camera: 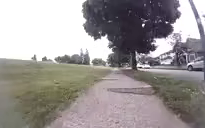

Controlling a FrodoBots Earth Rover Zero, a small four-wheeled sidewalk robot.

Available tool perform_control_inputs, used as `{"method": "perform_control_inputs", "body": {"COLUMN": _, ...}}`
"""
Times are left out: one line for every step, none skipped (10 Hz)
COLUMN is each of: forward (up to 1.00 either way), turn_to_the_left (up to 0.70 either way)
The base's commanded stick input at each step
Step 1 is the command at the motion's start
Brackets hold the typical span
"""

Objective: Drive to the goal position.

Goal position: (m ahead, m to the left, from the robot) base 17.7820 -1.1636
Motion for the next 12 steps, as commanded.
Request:
{"method": "perform_control_inputs", "body": {"forward": 0.7, "turn_to_the_left": 0.0}}
{"method": "perform_control_inputs", "body": {"forward": 0.7, "turn_to_the_left": 0.0}}
{"method": "perform_control_inputs", "body": {"forward": 0.7, "turn_to_the_left": 0.0}}
{"method": "perform_control_inputs", "body": {"forward": 0.7, "turn_to_the_left": 0.0}}
{"method": "perform_control_inputs", "body": {"forward": 0.7, "turn_to_the_left": 0.0}}
{"method": "perform_control_inputs", "body": {"forward": 0.7, "turn_to_the_left": 0.0}}
{"method": "perform_control_inputs", "body": {"forward": 0.7, "turn_to_the_left": 0.0}}
{"method": "perform_control_inputs", "body": {"forward": 0.7, "turn_to_the_left": 0.0}}
{"method": "perform_control_inputs", "body": {"forward": 0.7, "turn_to_the_left": 0.0}}
{"method": "perform_control_inputs", "body": {"forward": 0.7, "turn_to_the_left": 0.0}}
{"method": "perform_control_inputs", "body": {"forward": 0.7, "turn_to_the_left": 0.0}}
{"method": "perform_control_inputs", "body": {"forward": 0.7, "turn_to_the_left": 0.0}}
